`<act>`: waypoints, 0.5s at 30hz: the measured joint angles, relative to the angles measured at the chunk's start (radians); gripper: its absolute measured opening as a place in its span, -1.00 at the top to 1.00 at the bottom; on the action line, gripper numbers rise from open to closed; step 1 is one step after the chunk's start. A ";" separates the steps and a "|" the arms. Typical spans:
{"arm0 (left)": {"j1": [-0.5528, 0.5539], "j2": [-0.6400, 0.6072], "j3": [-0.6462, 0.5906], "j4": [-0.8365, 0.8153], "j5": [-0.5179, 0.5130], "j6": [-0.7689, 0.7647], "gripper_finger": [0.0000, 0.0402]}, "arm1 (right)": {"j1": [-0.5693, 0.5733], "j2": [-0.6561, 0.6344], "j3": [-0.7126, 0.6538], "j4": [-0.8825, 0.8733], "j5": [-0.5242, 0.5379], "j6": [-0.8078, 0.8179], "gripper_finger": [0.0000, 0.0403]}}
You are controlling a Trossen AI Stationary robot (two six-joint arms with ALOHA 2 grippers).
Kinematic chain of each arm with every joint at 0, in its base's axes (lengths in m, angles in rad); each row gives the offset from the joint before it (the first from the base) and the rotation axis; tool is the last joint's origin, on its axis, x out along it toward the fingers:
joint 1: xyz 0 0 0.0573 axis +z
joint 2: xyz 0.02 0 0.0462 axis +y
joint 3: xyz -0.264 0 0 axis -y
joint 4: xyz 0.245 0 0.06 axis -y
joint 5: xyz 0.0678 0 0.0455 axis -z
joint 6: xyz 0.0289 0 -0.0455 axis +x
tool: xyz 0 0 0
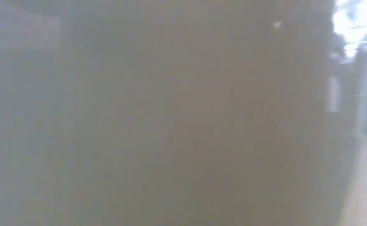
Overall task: Pick & Place USB Port
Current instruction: Return to Home Position
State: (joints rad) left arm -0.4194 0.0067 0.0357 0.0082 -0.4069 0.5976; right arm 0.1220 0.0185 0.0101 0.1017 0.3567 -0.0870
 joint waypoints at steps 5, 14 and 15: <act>0.025 0.000 0.000 -0.004 0.010 0.020 0.99 | 0.000 0.000 0.000 0.000 0.000 0.000 0.99; 0.170 0.000 -0.002 0.011 0.053 0.059 0.99 | 0.000 0.000 0.000 0.000 0.000 0.000 0.98; 0.180 0.000 -0.004 0.020 0.054 0.055 0.99 | 0.000 0.000 0.000 0.000 0.000 0.000 0.98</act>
State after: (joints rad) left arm -0.2395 0.0067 0.0321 0.0278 -0.3525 0.6522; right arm 0.1219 0.0185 0.0098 0.1017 0.3565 -0.0869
